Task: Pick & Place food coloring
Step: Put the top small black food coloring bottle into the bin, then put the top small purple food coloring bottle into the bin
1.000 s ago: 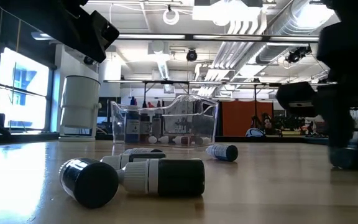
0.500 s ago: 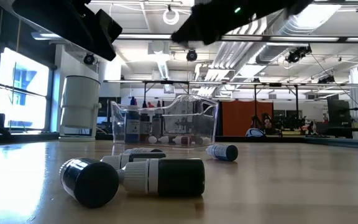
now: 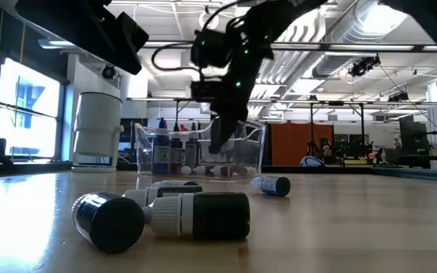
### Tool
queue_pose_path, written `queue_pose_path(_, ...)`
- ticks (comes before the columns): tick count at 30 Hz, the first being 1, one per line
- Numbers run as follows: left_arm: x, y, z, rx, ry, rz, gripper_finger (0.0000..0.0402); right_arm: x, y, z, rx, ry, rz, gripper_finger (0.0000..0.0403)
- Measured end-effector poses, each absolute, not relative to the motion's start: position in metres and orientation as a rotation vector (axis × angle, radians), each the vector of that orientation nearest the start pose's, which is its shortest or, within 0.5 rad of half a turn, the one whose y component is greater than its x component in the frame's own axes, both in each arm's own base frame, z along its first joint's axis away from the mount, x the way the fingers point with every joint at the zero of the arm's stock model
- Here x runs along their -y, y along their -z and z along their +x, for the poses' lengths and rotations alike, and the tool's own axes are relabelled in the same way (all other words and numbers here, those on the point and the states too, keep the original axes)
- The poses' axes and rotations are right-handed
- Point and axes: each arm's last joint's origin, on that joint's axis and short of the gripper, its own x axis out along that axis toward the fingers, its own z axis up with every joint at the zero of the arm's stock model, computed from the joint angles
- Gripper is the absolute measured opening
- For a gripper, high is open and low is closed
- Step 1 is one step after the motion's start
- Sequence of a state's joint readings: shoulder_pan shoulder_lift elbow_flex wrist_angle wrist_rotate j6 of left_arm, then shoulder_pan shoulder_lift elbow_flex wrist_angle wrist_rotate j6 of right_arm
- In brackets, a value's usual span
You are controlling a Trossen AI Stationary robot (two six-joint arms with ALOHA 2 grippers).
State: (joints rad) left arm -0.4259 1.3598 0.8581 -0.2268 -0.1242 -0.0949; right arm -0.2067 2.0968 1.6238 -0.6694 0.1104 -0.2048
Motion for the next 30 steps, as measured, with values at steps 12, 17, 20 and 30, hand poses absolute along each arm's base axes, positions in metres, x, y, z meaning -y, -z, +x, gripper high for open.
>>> queue_pose_path(12, 0.110, -0.218, 0.251, -0.764, 0.232, 0.079, 0.0174, 0.107, -0.180, 0.446, -1.136, 0.103, -0.076, 0.0122)
queue_pose_path(17, 0.110, -0.218, 0.252, -0.754, 0.232, 0.073, 0.0174, 0.105, -0.197, 0.438, -1.151, 0.166, -0.121, 0.0158)
queue_pose_path(20, 0.111, -0.219, 0.253, -0.733, 0.235, 0.067, 0.0174, 0.094, -0.219, 0.424, -1.203, 0.201, -0.155, 0.0170)
queue_pose_path(30, 0.111, -0.221, 0.254, -0.712, 0.232, 0.040, 0.0174, -0.023, -0.282, 0.387, -1.193, 0.226, 0.050, 0.0159)
